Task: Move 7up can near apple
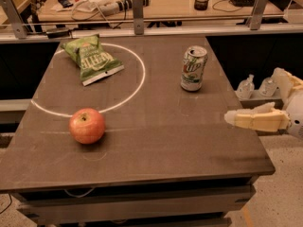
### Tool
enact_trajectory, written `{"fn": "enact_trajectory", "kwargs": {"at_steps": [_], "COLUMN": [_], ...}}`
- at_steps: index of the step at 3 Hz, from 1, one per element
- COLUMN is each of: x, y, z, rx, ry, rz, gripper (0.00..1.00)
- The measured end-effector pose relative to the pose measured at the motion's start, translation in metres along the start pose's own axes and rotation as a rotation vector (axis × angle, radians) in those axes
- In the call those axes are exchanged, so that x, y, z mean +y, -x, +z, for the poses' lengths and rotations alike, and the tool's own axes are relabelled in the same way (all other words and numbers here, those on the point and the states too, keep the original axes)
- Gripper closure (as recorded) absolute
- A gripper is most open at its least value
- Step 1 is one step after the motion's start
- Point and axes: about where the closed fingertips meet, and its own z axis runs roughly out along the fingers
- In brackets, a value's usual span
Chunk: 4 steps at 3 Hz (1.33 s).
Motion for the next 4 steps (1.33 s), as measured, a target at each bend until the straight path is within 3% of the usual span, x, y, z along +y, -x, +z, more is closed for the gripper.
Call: {"fn": "enact_trajectory", "kwargs": {"at_steps": [2,4], "x": [-0.001,-0.016], "y": [-0.006,-0.016], "z": [0.007,0.049], "rx": [0.004,-0.026], "ry": [-0.008,-0.011], "rz": [0.015,0.013], "gripper": [0.00,0.00]}}
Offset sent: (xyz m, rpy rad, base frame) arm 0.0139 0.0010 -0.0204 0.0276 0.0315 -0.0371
